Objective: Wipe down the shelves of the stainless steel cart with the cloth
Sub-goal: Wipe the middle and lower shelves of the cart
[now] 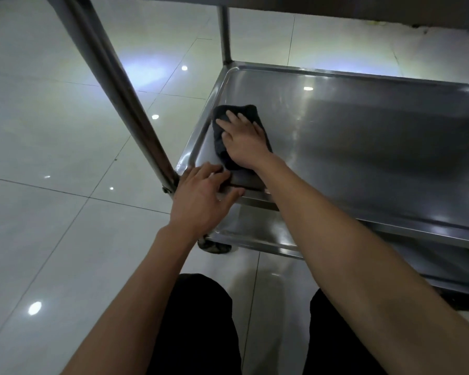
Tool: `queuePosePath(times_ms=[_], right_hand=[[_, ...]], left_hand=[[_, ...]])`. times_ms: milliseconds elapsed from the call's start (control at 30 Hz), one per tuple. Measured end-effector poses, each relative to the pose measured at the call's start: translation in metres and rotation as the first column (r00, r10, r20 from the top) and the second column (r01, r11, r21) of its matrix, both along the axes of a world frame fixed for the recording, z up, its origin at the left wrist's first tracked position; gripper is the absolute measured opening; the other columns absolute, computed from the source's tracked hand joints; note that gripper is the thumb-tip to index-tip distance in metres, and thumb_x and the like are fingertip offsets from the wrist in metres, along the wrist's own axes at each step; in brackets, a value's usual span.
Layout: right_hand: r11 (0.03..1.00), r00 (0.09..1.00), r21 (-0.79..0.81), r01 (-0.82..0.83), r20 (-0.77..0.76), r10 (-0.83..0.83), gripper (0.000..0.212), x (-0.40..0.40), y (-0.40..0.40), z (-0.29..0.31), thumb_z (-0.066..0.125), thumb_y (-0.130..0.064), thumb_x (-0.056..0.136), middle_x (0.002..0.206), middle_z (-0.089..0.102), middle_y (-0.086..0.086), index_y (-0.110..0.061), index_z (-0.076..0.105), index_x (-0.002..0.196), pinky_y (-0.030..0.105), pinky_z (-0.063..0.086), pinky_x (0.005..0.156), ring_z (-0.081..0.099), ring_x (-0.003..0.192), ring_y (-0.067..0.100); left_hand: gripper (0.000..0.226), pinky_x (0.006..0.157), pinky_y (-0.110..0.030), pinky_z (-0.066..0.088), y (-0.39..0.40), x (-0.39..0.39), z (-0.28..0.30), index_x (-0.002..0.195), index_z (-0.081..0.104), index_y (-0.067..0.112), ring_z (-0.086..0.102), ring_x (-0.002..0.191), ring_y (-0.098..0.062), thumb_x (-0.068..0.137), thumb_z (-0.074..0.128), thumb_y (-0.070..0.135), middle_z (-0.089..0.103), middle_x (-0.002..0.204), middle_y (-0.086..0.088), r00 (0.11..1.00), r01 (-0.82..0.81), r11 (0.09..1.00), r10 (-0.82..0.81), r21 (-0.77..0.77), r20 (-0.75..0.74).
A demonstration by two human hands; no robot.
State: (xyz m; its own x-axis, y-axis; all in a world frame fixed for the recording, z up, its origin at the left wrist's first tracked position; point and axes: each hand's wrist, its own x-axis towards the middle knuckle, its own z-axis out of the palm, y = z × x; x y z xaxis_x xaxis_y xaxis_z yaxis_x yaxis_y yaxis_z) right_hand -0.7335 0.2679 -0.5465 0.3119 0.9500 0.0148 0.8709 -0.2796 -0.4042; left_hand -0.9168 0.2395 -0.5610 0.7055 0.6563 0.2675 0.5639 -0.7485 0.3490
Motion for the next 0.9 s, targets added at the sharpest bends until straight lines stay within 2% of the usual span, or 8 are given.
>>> queuePosePath(times_ms=[167, 333, 467, 567, 633, 767, 900], right_hand=[[0.998, 0.998, -0.019, -0.059, -0.006, 0.059, 0.049, -0.003, 0.015, 0.002, 0.027, -0.029, 0.105, 0.167, 0.015, -0.004, -0.035, 0.032, 0.154, 0.044, 0.006, 0.122, 0.010, 0.153, 0.018], [0.999, 0.999, -0.034, 0.013, -0.030, -0.014, 0.050, 0.013, -0.013, 0.002, 0.023, -0.032, 0.106, 0.168, 0.009, -0.004, -0.033, 0.026, 0.156, 0.043, 0.003, 0.125, 0.005, 0.154, 0.018], [0.991, 0.991, -0.051, 0.123, -0.038, -0.125, 0.050, 0.045, -0.050, 0.003, 0.024, -0.033, 0.107, 0.168, 0.007, -0.006, -0.033, 0.026, 0.157, 0.040, 0.000, 0.125, 0.004, 0.154, 0.017], [0.980, 0.981, -0.050, 0.192, -0.016, -0.193, 0.049, 0.073, -0.075, 0.000, 0.025, -0.035, 0.107, 0.168, 0.009, -0.004, -0.032, 0.028, 0.157, 0.040, 0.003, 0.125, 0.006, 0.154, 0.019], [0.971, 0.972, -0.051, 0.233, -0.004, -0.234, 0.049, 0.093, -0.094, -0.002, 0.026, -0.036, 0.107, 0.168, 0.010, -0.003, -0.032, 0.028, 0.156, 0.041, 0.006, 0.125, 0.008, 0.154, 0.021], [0.941, 0.943, -0.056, 0.334, 0.016, -0.334, 0.049, 0.137, -0.140, -0.003, 0.027, -0.037, 0.107, 0.168, 0.011, -0.001, -0.031, 0.029, 0.156, 0.043, 0.011, 0.124, 0.010, 0.154, 0.024], [0.917, 0.918, -0.047, 0.396, 0.039, -0.395, 0.048, 0.167, -0.179, -0.003, 0.030, -0.035, 0.108, 0.167, 0.015, 0.002, -0.029, 0.032, 0.156, 0.042, 0.014, 0.122, 0.014, 0.153, 0.027]], left_hand=[[0.061, 0.100, -0.044, 0.045, 0.002, 0.001, -0.001, 0.124, 0.068, 0.024, 0.056, 0.112, -0.020, 0.088, 0.045, 0.068, 0.062, 0.125, 0.004, 0.999, -0.023, 1.000, 0.022, -0.011, -0.023], [0.055, 0.105, -0.044, 0.042, -0.003, 0.007, 0.003, 0.120, 0.068, 0.024, 0.055, 0.115, -0.021, 0.087, 0.050, 0.063, 0.061, 0.124, 0.005, 0.999, -0.034, 0.999, 0.034, 0.000, -0.039], [0.035, 0.112, -0.053, 0.033, -0.012, 0.017, 0.013, 0.120, 0.066, 0.026, 0.046, 0.129, -0.023, 0.091, 0.058, 0.043, 0.058, 0.130, 0.004, 0.996, -0.029, 1.000, 0.029, 0.003, -0.082], [0.035, 0.107, -0.054, 0.036, -0.031, 0.043, 0.019, 0.122, 0.065, 0.025, 0.049, 0.125, -0.026, 0.090, 0.053, 0.032, 0.060, 0.129, 0.003, 0.995, 0.039, 0.999, -0.036, 0.030, -0.097], [0.035, 0.103, -0.050, 0.038, -0.049, 0.066, 0.021, 0.121, 0.065, 0.025, 0.053, 0.120, -0.027, 0.091, 0.052, 0.034, 0.061, 0.126, 0.002, 0.992, 0.091, 0.996, -0.089, 0.024, -0.088], [0.040, 0.104, -0.050, 0.038, -0.085, 0.108, 0.022, 0.122, 0.065, 0.026, 0.050, 0.122, -0.024, 0.093, 0.054, 0.051, 0.059, 0.128, 0.002, 0.974, 0.213, 0.976, -0.215, -0.031, -0.072], [0.048, 0.103, -0.054, 0.038, -0.109, 0.126, 0.018, 0.113, 0.065, 0.031, 0.047, 0.122, -0.023, 0.082, 0.060, 0.067, 0.056, 0.127, 0.005, 0.946, 0.294, 0.955, -0.296, -0.034, -0.134]])
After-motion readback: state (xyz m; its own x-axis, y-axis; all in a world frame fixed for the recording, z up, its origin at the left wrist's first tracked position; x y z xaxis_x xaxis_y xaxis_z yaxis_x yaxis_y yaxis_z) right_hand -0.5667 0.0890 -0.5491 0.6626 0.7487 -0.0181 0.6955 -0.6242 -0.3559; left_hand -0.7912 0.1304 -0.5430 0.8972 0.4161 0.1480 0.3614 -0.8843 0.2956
